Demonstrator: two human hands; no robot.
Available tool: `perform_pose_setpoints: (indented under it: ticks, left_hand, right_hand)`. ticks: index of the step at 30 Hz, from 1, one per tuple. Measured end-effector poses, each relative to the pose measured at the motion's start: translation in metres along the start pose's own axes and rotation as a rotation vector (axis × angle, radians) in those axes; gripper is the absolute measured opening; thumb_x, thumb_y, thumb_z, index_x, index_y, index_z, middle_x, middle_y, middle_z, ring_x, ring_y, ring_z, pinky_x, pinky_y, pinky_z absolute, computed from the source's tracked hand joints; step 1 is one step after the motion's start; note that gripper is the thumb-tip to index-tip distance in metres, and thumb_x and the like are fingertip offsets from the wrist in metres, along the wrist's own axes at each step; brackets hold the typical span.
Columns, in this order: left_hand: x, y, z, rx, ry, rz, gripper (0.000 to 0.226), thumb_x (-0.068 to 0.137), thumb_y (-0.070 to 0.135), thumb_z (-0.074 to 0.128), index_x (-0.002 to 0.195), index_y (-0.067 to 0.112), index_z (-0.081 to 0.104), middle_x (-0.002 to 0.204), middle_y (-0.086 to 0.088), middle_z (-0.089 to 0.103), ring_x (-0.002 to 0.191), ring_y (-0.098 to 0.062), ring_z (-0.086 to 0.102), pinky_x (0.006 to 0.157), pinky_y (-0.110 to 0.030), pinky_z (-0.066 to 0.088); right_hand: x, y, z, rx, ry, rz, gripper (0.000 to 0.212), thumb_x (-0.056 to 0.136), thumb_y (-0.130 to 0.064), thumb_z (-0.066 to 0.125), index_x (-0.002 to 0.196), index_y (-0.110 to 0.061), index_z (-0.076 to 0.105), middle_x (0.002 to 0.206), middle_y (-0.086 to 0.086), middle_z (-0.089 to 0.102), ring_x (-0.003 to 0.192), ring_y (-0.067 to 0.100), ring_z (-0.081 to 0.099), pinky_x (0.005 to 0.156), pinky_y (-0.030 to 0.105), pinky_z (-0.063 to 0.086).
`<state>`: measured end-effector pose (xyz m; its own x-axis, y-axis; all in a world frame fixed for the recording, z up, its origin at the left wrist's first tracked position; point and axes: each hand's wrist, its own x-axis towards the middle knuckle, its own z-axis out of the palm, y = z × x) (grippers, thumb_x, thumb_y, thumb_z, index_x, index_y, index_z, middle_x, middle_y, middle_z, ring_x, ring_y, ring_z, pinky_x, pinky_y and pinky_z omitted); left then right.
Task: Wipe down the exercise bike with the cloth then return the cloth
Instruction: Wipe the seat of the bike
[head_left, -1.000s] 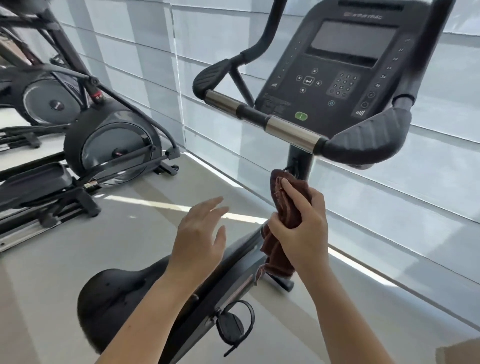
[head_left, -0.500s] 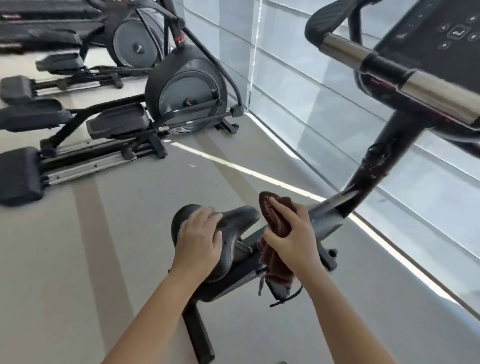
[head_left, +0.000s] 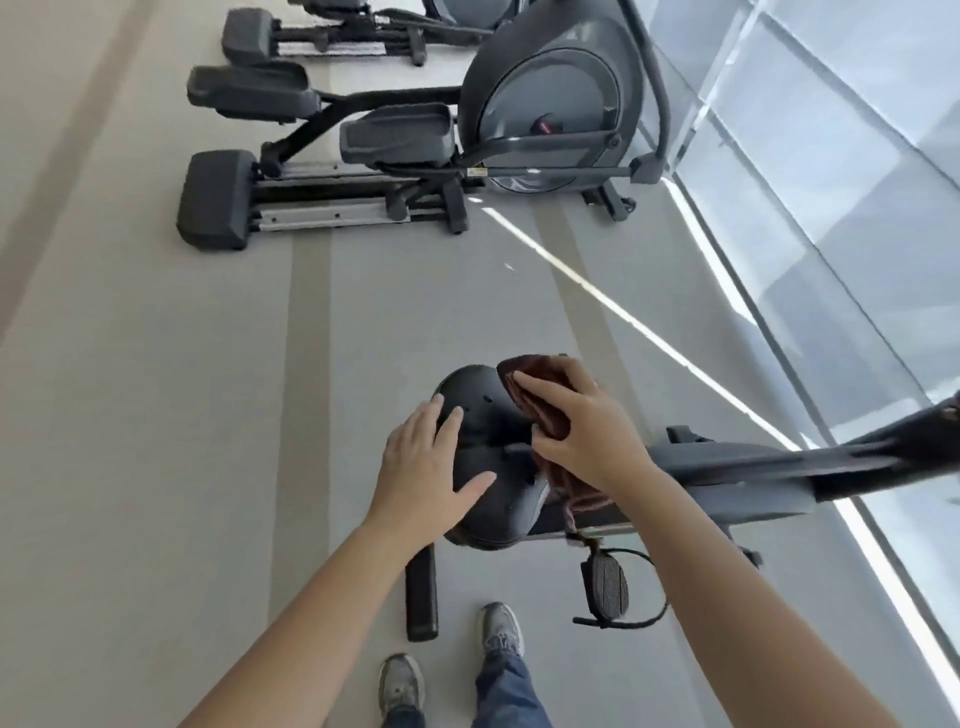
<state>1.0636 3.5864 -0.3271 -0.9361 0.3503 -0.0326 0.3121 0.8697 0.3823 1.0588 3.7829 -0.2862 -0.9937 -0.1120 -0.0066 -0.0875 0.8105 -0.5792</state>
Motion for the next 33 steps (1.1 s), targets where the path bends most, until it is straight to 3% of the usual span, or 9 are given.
perform_pose_setpoints:
  ticks: [3, 5, 9, 12, 18, 23, 26, 30, 33]
  left_hand:
    - [0.007, 0.000, 0.008, 0.036, -0.047, -0.002, 0.088, 0.078, 0.064, 0.048, 0.144, 0.015, 0.018, 0.155, -0.007, 0.005, 0.141, -0.020, 0.004, 0.113, -0.039, 0.009]
    - [0.009, 0.000, 0.012, 0.027, -0.058, -0.010, 0.092, 0.075, 0.066, 0.051, 0.145, 0.016, 0.017, 0.155, -0.004, 0.002, 0.141, -0.017, 0.000, 0.113, -0.041, 0.008]
    - [0.010, -0.001, 0.014, 0.005, -0.077, -0.023, 0.095, 0.075, 0.065, 0.053, 0.146, 0.017, 0.012, 0.155, 0.000, -0.004, 0.140, -0.011, -0.008, 0.113, -0.037, 0.004]
    - [0.012, 0.001, 0.013, 0.020, -0.121, -0.037, 0.095, 0.077, 0.064, 0.051, 0.146, 0.017, 0.005, 0.154, 0.000, -0.010, 0.137, -0.007, -0.017, 0.113, -0.036, 0.000]
    - [0.010, 0.007, 0.009, -0.006, -0.143, -0.067, 0.095, 0.077, 0.062, 0.052, 0.146, 0.017, 0.005, 0.144, 0.009, -0.023, 0.137, -0.008, -0.018, 0.114, -0.034, 0.000]
    - [0.010, 0.008, 0.007, -0.037, -0.145, -0.053, 0.096, 0.075, 0.060, 0.057, 0.145, 0.015, 0.009, 0.144, 0.009, -0.019, 0.133, -0.006, -0.021, 0.114, -0.029, 0.003]
    - [0.012, 0.008, 0.006, -0.056, -0.138, -0.045, 0.096, 0.074, 0.059, 0.060, 0.145, 0.015, 0.011, 0.145, 0.010, -0.016, 0.135, -0.007, -0.018, 0.112, -0.022, -0.001]
    - [0.013, 0.008, 0.006, -0.065, -0.122, -0.059, 0.097, 0.071, 0.058, 0.063, 0.144, 0.014, 0.016, 0.145, 0.011, -0.011, 0.135, -0.005, -0.015, 0.110, -0.018, -0.001]
    - [0.013, 0.010, 0.004, -0.058, -0.128, -0.063, 0.098, 0.070, 0.059, 0.063, 0.144, 0.014, 0.017, 0.145, 0.011, -0.010, 0.135, -0.005, -0.015, 0.109, -0.016, -0.002]
  right_hand:
    - [0.022, 0.017, 0.009, -0.140, -0.198, -0.085, 0.053, 0.083, -0.029, 0.059, 0.132, -0.041, 0.043, 0.150, -0.009, 0.026, 0.135, 0.029, 0.023, 0.106, 0.048, 0.032]
    - [0.023, 0.024, 0.019, -0.133, -0.212, -0.045, 0.049, 0.085, -0.044, 0.055, 0.131, -0.047, 0.039, 0.154, -0.012, 0.016, 0.141, 0.032, 0.010, 0.112, 0.053, 0.019]
    - [0.016, 0.021, 0.038, -0.170, -0.010, -0.030, 0.046, 0.085, -0.044, 0.058, 0.129, -0.039, 0.047, 0.151, 0.009, 0.026, 0.133, 0.042, 0.029, 0.105, 0.055, 0.031]
    - [0.034, 0.021, 0.041, -0.169, -0.025, -0.088, 0.048, 0.087, -0.038, 0.056, 0.134, -0.034, 0.044, 0.145, 0.013, 0.036, 0.119, 0.037, 0.044, 0.097, 0.046, 0.042]
    - [0.084, 0.035, 0.028, 0.046, -0.303, -0.286, 0.042, 0.090, -0.026, 0.055, 0.131, -0.035, 0.047, 0.142, -0.001, 0.039, 0.123, 0.021, 0.043, 0.102, 0.025, 0.031]
    - [0.062, 0.084, -0.006, 0.131, -0.478, -0.265, 0.046, 0.088, -0.023, 0.058, 0.117, -0.056, 0.045, 0.115, -0.014, 0.053, 0.100, 0.007, 0.054, 0.084, 0.002, 0.033]
    - [0.068, 0.088, -0.001, 0.195, -0.450, -0.234, 0.042, 0.087, -0.024, 0.059, 0.118, -0.051, 0.051, 0.109, -0.015, 0.054, 0.094, 0.005, 0.055, 0.084, 0.008, 0.037]
    - [0.103, 0.052, 0.034, 0.324, -0.405, -0.205, 0.038, 0.090, -0.019, 0.056, 0.125, -0.032, 0.054, 0.117, -0.003, 0.051, 0.106, 0.012, 0.051, 0.094, 0.017, 0.035]
    - [0.110, 0.051, 0.037, 0.344, -0.437, -0.224, 0.040, 0.090, -0.020, 0.055, 0.126, -0.036, 0.051, 0.116, -0.002, 0.052, 0.105, 0.012, 0.052, 0.098, 0.025, 0.037]
